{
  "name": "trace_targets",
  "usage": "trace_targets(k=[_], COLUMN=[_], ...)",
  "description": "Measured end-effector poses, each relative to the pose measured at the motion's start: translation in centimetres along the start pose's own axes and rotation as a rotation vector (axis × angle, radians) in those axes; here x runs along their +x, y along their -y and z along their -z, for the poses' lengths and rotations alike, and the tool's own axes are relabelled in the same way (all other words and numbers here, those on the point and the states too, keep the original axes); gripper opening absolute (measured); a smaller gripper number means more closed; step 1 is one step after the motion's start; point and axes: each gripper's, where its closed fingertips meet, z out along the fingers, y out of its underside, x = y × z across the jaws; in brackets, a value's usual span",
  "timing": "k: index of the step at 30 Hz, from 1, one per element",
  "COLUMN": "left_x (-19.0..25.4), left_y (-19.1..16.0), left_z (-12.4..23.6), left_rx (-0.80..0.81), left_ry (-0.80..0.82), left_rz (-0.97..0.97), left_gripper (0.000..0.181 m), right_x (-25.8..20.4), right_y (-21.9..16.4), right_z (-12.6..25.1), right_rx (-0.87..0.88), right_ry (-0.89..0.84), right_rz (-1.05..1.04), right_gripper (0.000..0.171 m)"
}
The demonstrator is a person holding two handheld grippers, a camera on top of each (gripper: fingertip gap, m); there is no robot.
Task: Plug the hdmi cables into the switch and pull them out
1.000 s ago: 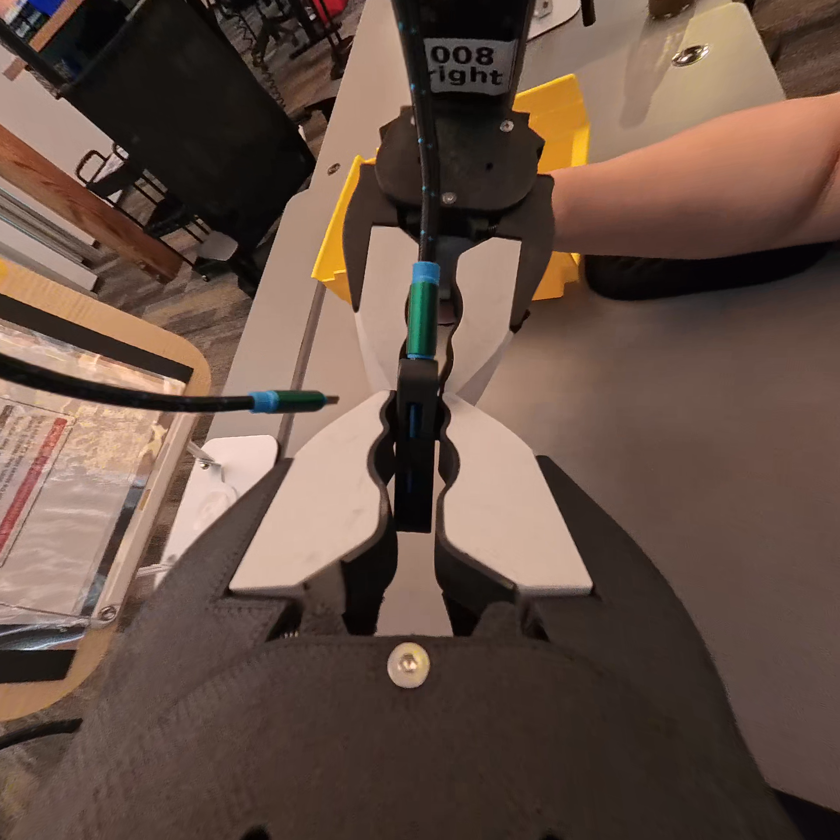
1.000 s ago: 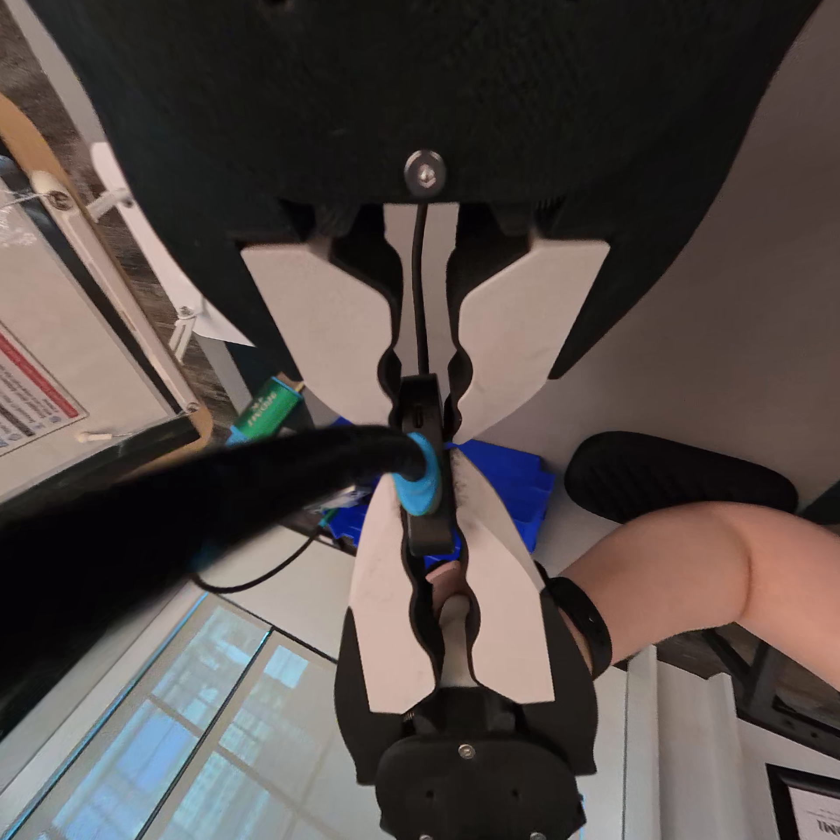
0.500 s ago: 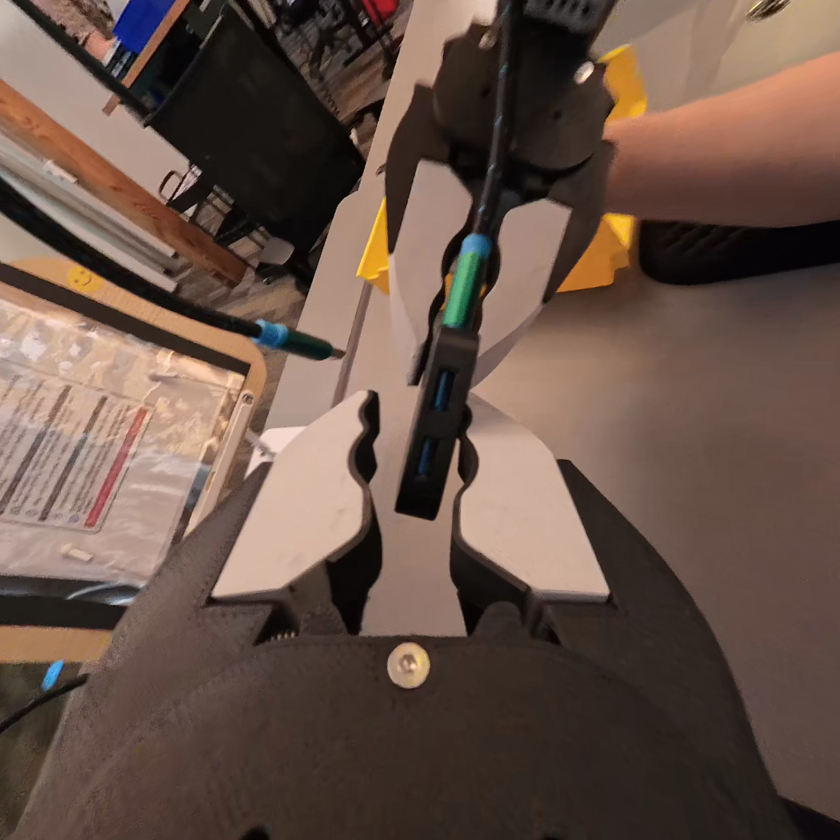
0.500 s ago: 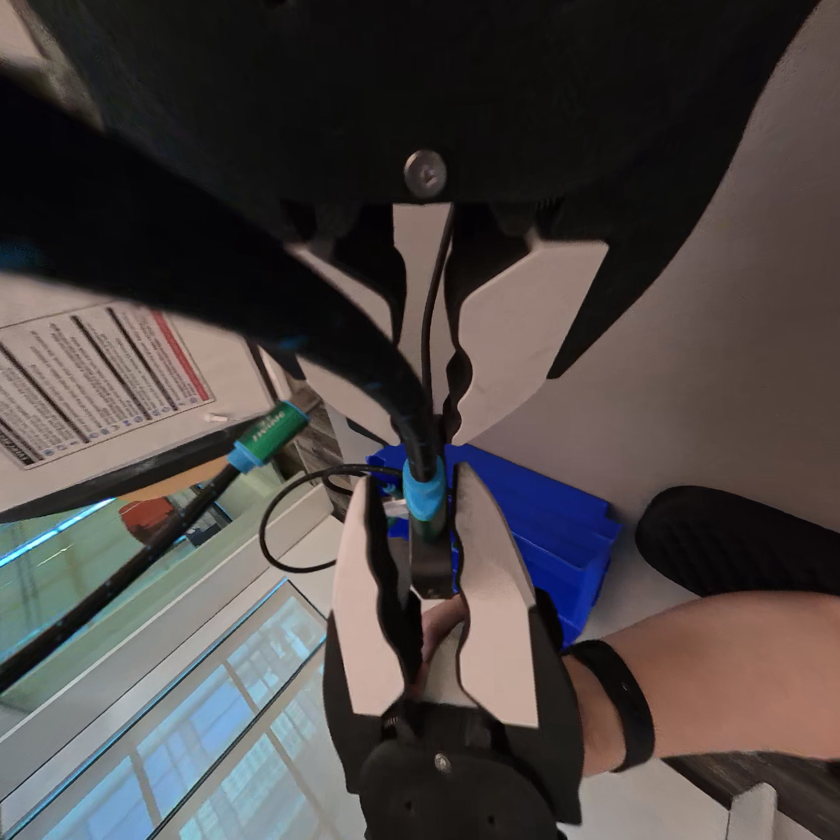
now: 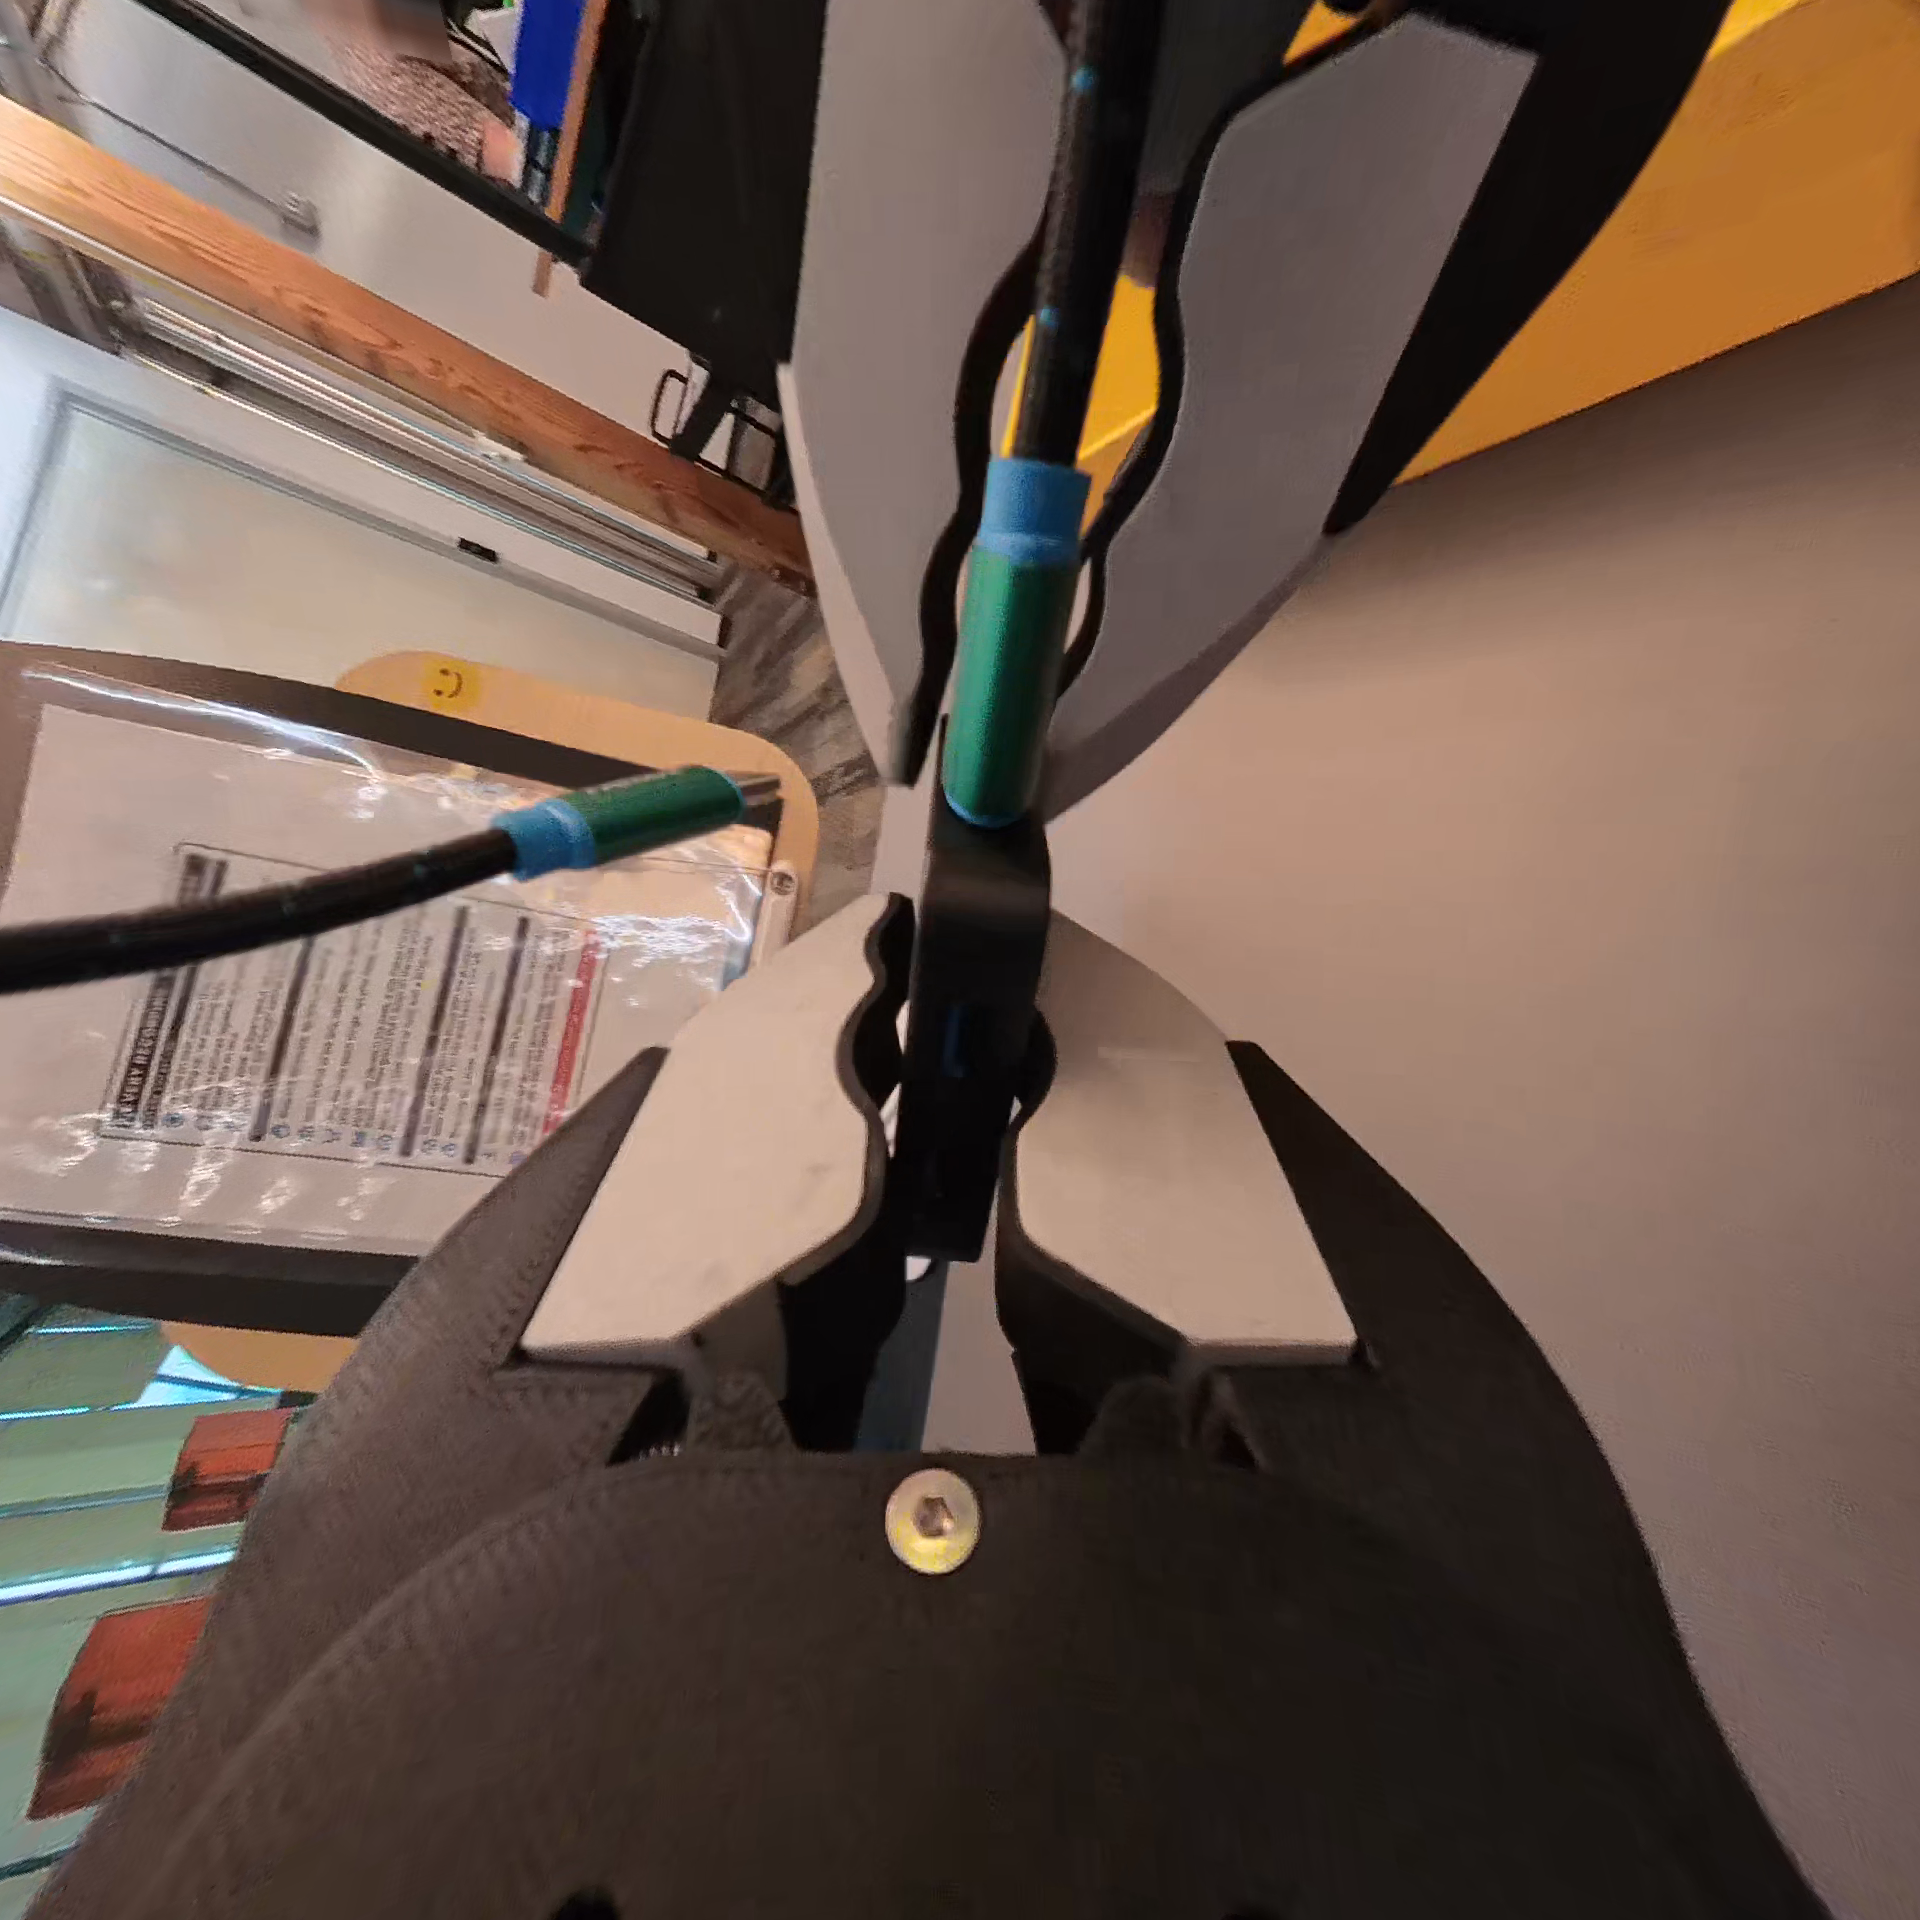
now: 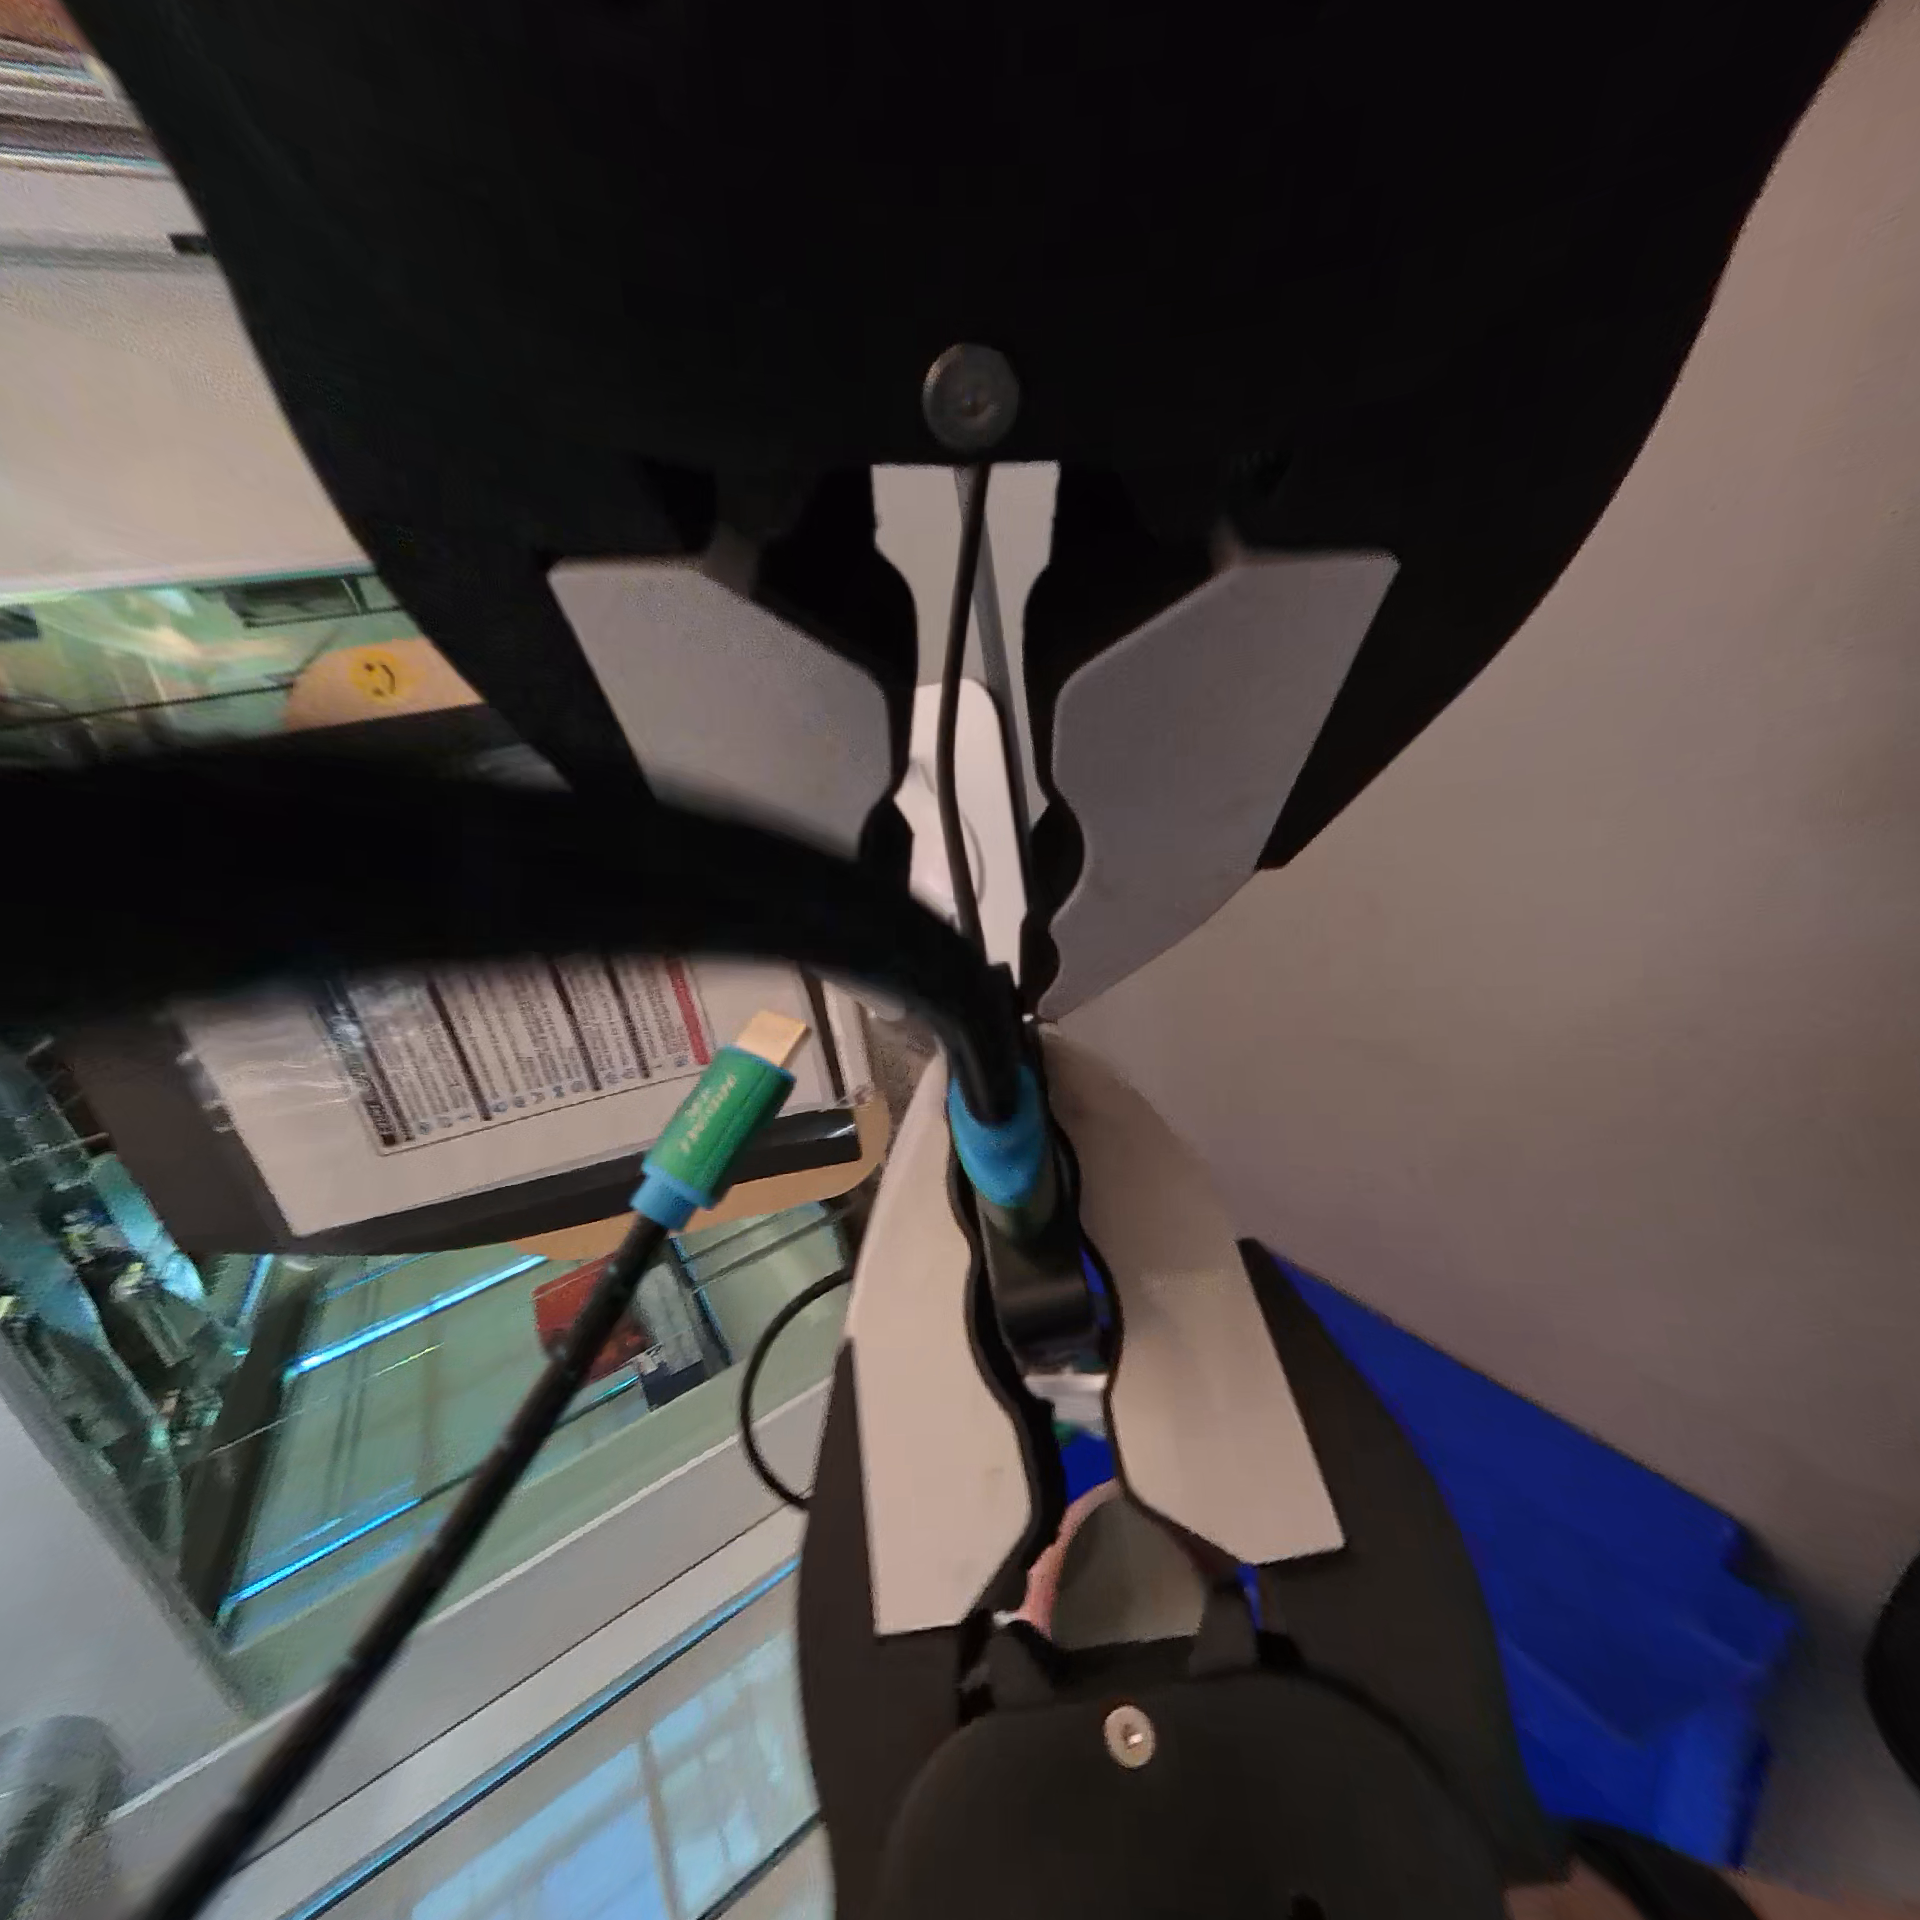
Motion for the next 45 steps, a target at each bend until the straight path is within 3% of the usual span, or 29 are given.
trace_targets(k=[1, 4, 8, 11, 13, 18, 28, 34, 40, 45], left_x=[-0.5, -3.2, -5.5, -5.8, -5.8, -5.5, -6.1, -5.9, -6.2, -6.4], left_y=[-0.1, -1.1, -1.7, -1.8, -2.0, -2.2, -2.1, -1.5, -1.8, -0.8], left_z=[0.1, 0.8, 1.9, 1.9, 1.7, 1.0, 0.8, 1.1, 0.8, 1.3], left_rx=[0.003, -0.037, -0.080, -0.102, -0.129, -0.162, -0.160, -0.100, -0.135, -0.092], left_ry=[0.027, 0.204, 0.382, 0.411, 0.421, 0.427, 0.450, 0.429, 0.444, 0.455], left_rz=[-0.006, -0.077, -0.174, -0.190, -0.207, -0.232, -0.172, -0.193, -0.166, -0.167], left_gripper=[0.015, 0.014, 0.014, 0.014, 0.014, 0.014, 0.015, 0.015, 0.015, 0.014], right_x=[0.6, 2.4, 1.6, 1.7, 2.1, 2.0, 2.5, 2.4, 2.6, 2.9], right_y=[0.1, 0.8, 2.7, 3.7, 4.2, 3.7, 3.7, 3.8, 3.5, 4.0], right_z=[0.3, 1.2, 1.1, -0.1, -0.5, -1.0, -0.9, -0.2, -0.5, 0.5], right_rx=[0.025, 0.106, 0.247, 0.290, 0.315, 0.259, 0.221, 0.275, 0.203, 0.249], right_ry=[-0.027, -0.067, 0.135, 0.125, 0.066, 0.024, -0.050, 0.090, 0.008, 0.099], right_rz=[-0.023, -0.185, -0.563, -0.696, -0.736, -0.757, -0.819, -0.906, -0.926, -1.010], right_gripper=[0.020, 0.031, 0.052, 0.043, 0.031, 0.021, 0.022, 0.022, 0.022, 0.022])
